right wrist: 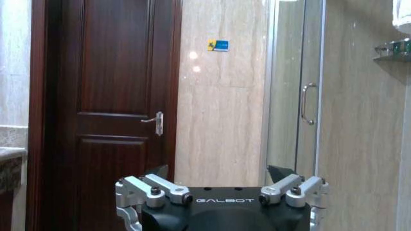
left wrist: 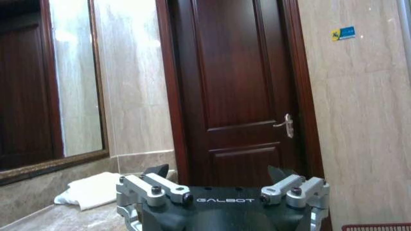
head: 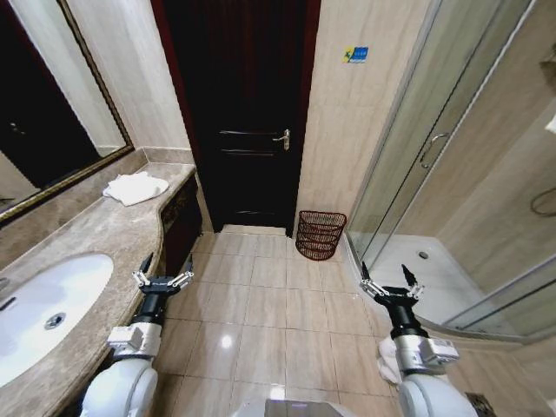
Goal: Discard the used towel into the hamper.
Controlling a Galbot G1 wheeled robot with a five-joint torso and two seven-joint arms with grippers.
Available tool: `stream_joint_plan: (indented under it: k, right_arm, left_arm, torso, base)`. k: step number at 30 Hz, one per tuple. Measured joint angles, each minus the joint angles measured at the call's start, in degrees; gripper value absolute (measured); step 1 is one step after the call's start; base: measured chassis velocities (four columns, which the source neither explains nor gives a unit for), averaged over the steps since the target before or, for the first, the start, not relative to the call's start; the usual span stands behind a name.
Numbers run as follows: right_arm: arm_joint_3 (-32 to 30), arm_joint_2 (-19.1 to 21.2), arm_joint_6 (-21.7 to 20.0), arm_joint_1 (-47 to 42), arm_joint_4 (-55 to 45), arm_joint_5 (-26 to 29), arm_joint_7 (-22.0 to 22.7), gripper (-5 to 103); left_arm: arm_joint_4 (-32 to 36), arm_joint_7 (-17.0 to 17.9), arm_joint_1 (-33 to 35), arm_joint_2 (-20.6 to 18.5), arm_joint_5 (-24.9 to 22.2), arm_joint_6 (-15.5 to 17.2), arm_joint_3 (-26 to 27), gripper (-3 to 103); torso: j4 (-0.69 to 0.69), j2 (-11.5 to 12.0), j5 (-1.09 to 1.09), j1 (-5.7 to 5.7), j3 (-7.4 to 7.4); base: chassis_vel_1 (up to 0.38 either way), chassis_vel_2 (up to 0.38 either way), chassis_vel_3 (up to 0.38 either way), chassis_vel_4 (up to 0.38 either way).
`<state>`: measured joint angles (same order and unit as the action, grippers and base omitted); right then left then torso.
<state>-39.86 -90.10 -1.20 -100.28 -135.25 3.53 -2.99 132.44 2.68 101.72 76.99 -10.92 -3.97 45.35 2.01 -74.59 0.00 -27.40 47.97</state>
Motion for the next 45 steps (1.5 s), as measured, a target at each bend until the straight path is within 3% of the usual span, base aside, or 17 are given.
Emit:
stream_joint_plan:
  k: [31,45]
  right_arm:
    - [0.32,-0.08,0.48,0.25,0.92,-0.78,-0.03,100]
    - [0.41,-0.26,1.21,0.33,1.63,-0.88,-0.04,100]
  left_arm:
    - [-0.59,0.2,0.61,0.07,-0.58,0.12,0.64,100]
    - [-2.14,0.88,0.8,0.18,-0.21,-2.77,0.58,100]
  torso:
    - [0.0,0.01,0.0,-0.02,0.0]
    - [-0.02,0.0,0.0,0.01,-0.01]
  base:
    - [-0.064,0.09,0.086,-0.062]
    - [-0.063,0.129,0.131,-0.064]
